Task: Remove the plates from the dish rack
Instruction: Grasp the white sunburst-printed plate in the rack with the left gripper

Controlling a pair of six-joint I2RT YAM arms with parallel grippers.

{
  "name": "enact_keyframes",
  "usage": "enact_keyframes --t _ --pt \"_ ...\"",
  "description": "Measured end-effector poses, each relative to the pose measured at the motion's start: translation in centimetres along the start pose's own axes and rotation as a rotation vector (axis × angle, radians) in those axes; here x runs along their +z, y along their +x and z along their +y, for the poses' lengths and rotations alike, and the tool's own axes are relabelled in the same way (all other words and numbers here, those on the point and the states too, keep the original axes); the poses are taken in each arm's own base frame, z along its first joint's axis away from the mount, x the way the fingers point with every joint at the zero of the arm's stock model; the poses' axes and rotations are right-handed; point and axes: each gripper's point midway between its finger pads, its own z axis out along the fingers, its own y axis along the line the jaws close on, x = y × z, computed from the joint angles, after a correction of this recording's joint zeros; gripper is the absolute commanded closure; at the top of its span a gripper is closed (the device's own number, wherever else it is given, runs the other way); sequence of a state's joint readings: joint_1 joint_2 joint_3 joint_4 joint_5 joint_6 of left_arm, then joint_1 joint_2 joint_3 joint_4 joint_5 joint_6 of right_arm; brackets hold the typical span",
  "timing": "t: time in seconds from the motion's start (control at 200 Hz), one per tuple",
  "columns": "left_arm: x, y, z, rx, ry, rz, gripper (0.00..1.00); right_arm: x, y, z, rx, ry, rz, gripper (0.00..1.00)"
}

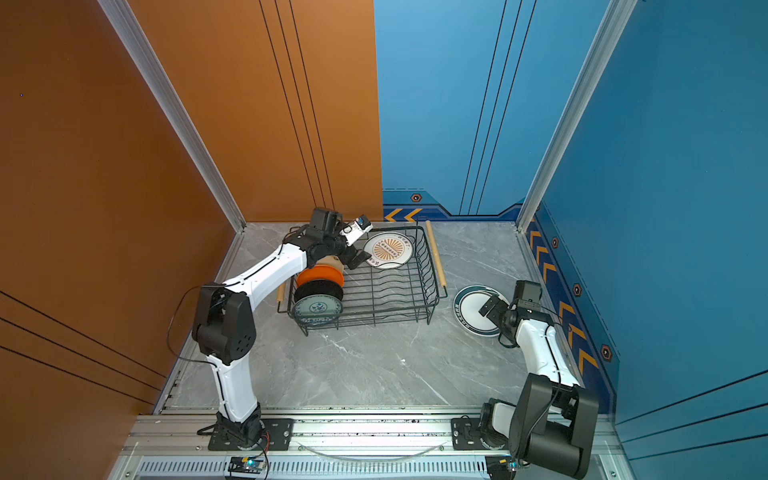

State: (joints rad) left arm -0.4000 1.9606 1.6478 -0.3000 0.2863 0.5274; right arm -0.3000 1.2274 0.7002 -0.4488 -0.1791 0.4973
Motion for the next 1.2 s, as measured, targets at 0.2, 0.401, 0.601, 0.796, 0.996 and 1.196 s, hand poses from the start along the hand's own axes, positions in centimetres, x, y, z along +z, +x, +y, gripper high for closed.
enact_keyframes --t 0.2,0.401,0.601,0.796,0.996,1.196 --pt "1.9 0.0 -0.6 0.002 0.087 -0.029 0.05 0.0 0.1 0.1 0.0 -0.006 0.003 0.0" --pt "2.6 -0.1 0.2 0.002 0.106 -0.052 0.07 0.0 0.1 0.4 -0.004 -0.02 0.006 0.0" --pt "4.0 0.4 0.3 0.006 0.118 -0.045 0.1 0.0 -0.1 0.8 -0.006 -0.043 0.003 0.0" --pt "5.0 0.6 0.1 0.008 0.136 -0.049 0.13 0.3 0.1 0.9 -0.006 -0.051 0.017 0.0" --pt "6.1 0.5 -0.3 0.027 0.155 -0.054 0.21 0.6 0.1 1.0 -0.007 -0.052 0.019 0.0" --pt "6.9 -0.3 -1.6 0.067 0.179 -0.06 0.33 0.8 0.0 1.1 -0.01 -0.057 0.019 0.0"
